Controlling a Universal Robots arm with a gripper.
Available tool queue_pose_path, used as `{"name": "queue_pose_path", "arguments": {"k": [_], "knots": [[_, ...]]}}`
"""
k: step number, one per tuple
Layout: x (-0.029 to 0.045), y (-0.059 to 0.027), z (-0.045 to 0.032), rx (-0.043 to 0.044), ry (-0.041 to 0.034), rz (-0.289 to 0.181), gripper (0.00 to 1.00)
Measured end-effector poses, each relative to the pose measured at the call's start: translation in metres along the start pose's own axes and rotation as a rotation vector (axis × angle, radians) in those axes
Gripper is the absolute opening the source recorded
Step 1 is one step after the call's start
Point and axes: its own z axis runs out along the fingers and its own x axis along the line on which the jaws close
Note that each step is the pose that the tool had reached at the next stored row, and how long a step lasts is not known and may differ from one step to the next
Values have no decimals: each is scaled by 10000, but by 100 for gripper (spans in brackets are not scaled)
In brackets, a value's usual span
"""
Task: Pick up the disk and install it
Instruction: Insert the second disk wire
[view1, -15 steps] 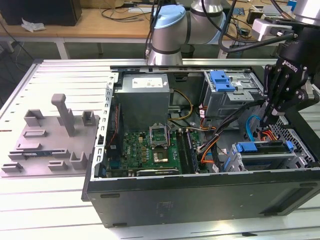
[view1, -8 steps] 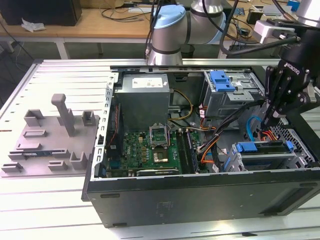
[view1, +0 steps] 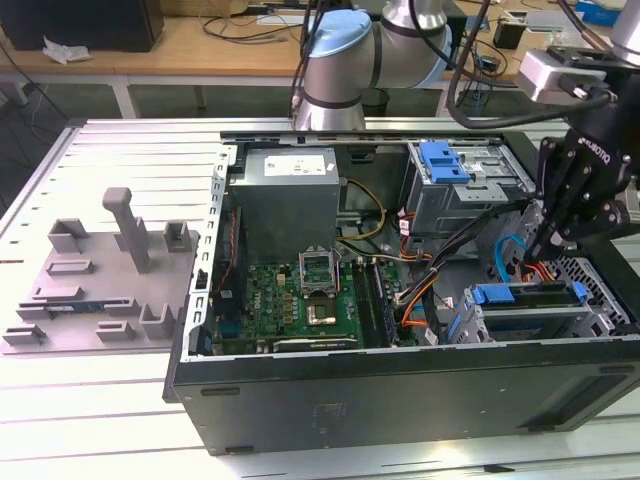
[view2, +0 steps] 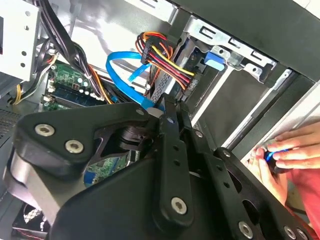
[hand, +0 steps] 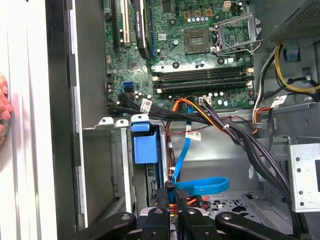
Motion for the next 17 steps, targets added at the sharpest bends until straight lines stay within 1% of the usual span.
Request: {"name": "queue_pose_path", "arguments": {"k": [1,2,3,4,7,8,9,11,14,16,17], "knots": [[25,-2,2,-8,-111,-6,16],[44,-4,3,-13,-196,-11,16],[72,-7,5,-20,-324,-19,16],[97,-9,8,-27,-432,-25,16],[159,-14,12,-35,-614,-35,16],[191,-18,14,-39,-673,-40,16],[217,-22,16,-43,-721,-44,16],[243,-35,17,-46,-776,-57,16],[272,-56,19,-51,-842,-77,16],[296,-61,21,-53,-870,-88,16],[324,-65,27,-53,-881,-110,16]]}}
